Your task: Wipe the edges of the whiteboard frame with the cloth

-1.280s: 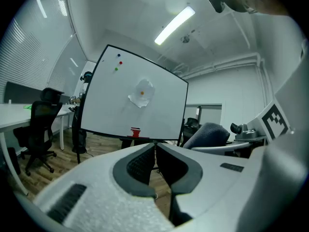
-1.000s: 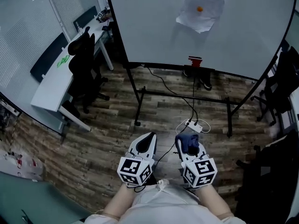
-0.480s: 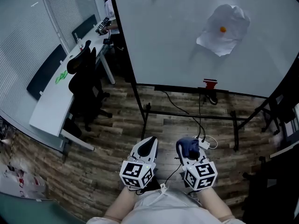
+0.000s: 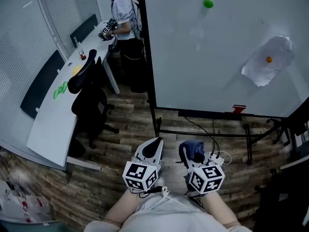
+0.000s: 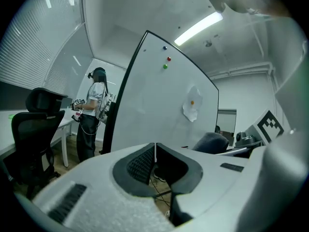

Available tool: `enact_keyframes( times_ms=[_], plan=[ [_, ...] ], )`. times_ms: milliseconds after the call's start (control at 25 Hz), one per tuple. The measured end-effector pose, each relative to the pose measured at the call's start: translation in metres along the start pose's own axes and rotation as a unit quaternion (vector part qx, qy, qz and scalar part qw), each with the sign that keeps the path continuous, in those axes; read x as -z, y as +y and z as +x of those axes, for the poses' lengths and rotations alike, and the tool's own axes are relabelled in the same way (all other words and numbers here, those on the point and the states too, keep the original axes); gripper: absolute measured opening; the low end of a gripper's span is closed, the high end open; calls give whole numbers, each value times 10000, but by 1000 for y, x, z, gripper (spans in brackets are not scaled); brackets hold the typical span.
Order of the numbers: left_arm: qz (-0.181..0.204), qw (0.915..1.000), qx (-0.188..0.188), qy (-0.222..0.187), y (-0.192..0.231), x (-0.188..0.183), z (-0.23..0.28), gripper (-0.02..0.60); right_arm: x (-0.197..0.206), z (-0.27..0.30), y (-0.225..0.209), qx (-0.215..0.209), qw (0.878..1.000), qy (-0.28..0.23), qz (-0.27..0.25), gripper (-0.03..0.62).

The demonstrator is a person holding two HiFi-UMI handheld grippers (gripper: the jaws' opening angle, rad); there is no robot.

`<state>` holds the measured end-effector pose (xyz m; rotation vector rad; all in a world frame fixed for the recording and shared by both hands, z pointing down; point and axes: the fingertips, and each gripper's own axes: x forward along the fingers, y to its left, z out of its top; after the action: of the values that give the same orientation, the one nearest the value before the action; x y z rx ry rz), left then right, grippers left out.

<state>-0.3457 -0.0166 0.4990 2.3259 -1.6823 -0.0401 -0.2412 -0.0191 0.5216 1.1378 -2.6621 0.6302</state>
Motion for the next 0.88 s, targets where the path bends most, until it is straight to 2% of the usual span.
enact_keyframes(
  times_ms=[160, 440, 720, 880],
  plan=[
    [1, 10000, -26, 79, 42, -6, 12, 25, -10, 47, 11, 61, 9998, 117, -155, 77],
    [1, 9991, -290, 309, 92, 9, 32, 25, -12, 118, 16, -152, 9975, 493, -479, 77],
    [-1, 9973, -608, 413, 123, 19, 59, 25, -2, 184, 11, -401, 9912, 1030, -725, 77],
    [-67, 9951, -765, 615, 141, 30, 75, 25, 1, 216, 1, -496, 9875, 1192, -899, 77]
  ],
)
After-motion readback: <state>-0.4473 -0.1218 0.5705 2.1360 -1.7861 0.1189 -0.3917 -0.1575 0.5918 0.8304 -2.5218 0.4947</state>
